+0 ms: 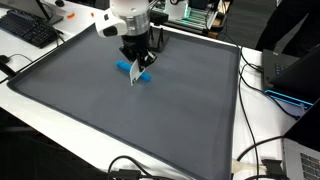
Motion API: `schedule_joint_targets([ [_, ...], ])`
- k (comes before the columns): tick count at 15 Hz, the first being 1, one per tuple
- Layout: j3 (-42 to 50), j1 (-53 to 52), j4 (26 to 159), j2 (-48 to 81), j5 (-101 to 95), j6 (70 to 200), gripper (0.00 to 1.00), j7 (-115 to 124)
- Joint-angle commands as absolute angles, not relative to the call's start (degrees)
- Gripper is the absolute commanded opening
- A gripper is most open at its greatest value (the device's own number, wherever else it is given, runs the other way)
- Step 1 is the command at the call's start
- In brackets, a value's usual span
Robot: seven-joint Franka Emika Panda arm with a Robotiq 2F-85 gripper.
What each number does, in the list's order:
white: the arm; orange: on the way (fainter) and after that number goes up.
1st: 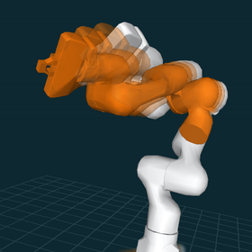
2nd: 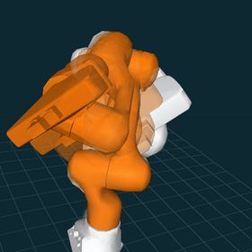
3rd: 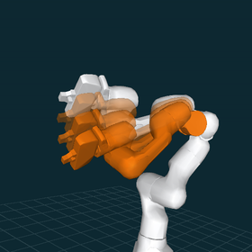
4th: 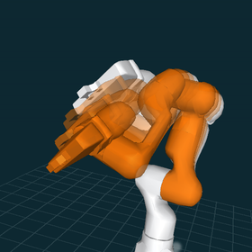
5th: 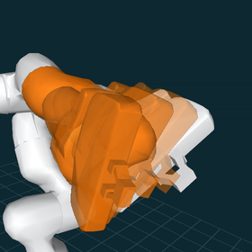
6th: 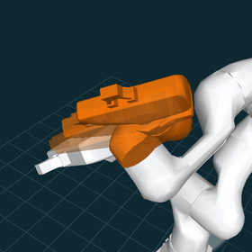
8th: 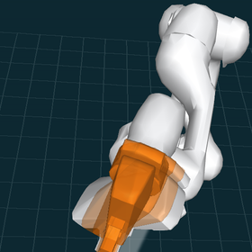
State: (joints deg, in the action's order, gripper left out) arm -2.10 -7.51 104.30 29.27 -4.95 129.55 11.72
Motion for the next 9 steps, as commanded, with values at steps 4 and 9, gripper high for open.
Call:
schedule_joint_targets([
  [4, -1.75, -7.10, 105.08, 31.08, -3.14, 133.87, 0.01, 12.28],
  [9, -1.75, -6.35, 106.93, 31.61, -2.53, 135.63, 0.01, 11.16],
])
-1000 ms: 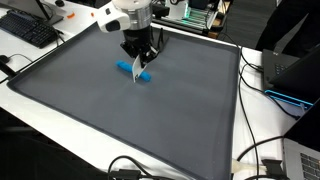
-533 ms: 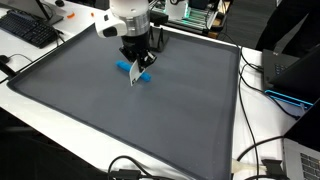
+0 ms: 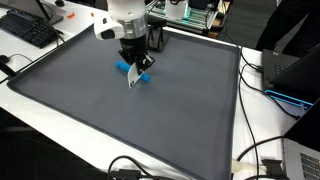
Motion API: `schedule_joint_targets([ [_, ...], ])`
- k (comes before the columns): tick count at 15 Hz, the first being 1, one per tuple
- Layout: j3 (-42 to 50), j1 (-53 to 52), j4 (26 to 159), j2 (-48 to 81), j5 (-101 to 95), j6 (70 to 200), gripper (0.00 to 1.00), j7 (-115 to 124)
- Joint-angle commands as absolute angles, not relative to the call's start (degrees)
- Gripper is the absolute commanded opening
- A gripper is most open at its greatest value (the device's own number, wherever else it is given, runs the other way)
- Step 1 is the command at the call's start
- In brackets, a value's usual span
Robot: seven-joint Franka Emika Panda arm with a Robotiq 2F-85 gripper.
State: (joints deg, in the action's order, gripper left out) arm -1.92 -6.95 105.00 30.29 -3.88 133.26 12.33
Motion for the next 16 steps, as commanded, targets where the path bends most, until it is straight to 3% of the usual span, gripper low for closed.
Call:
schedule_joint_targets([
  [1, -1.72, -6.30, 107.10, 31.65, -2.39, 135.61, 0.01, 11.15],
  [16, -5.69, -2.98, 105.90, 32.10, 7.09, 130.70, 0.01, 0.25],
])
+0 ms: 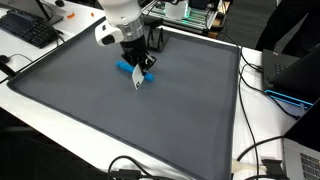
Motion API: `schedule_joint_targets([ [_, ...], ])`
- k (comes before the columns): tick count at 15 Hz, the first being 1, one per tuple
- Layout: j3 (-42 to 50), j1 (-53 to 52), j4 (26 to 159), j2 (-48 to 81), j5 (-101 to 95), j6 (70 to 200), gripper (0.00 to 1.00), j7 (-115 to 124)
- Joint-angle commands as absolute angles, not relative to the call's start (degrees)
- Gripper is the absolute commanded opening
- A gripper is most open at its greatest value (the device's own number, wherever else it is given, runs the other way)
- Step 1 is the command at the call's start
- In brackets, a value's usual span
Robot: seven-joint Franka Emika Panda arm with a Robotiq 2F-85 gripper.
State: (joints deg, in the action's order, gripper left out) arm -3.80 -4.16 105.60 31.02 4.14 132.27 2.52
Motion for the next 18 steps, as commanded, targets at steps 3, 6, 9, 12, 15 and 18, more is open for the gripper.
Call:
schedule_joint_targets([
  [3, -5.80, -3.07, 105.41, 31.89, 7.92, 128.70, 0.01, 0.22],
  [6, -5.75, -3.59, 105.00, 31.27, 7.60, 127.33, 0.01, 0.54],
  [9, -5.40, -4.00, 104.81, 30.42, 6.71, 126.54, 0.01, 1.00],
  [12, -4.71, -4.01, 104.94, 28.91, 5.72, 126.80, 0.01, 1.19],
  [15, -4.25, -3.66, 104.88, 27.63, 5.56, 126.95, 0.01, 1.12],
  [18, -3.19, -3.62, 105.06, 26.77, 4.66, 127.21, 0.01, 1.36],
])
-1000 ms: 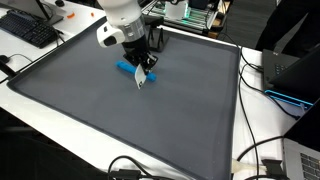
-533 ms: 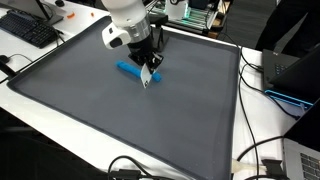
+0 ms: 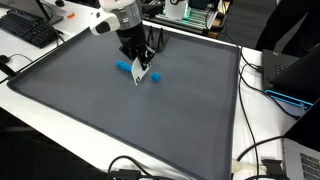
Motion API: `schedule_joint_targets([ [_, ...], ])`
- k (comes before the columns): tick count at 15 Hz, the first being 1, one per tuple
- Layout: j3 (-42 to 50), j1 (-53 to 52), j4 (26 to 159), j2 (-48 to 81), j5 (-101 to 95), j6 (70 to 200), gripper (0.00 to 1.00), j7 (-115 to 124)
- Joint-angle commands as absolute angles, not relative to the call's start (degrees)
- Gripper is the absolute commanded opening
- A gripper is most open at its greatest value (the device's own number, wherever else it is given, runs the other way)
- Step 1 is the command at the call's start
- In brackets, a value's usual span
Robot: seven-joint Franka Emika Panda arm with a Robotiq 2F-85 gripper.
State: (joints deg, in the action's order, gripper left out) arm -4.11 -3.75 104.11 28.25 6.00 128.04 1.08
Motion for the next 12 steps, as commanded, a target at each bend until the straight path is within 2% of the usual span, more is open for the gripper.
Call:
schedule_joint_targets([
  [1, -2.84, -3.63, 105.05, 26.70, 4.24, 127.17, 0.01, 1.39],
  [12, -1.16, -3.65, 105.91, 28.28, 1.21, 127.40, 0.01, 1.60],
])
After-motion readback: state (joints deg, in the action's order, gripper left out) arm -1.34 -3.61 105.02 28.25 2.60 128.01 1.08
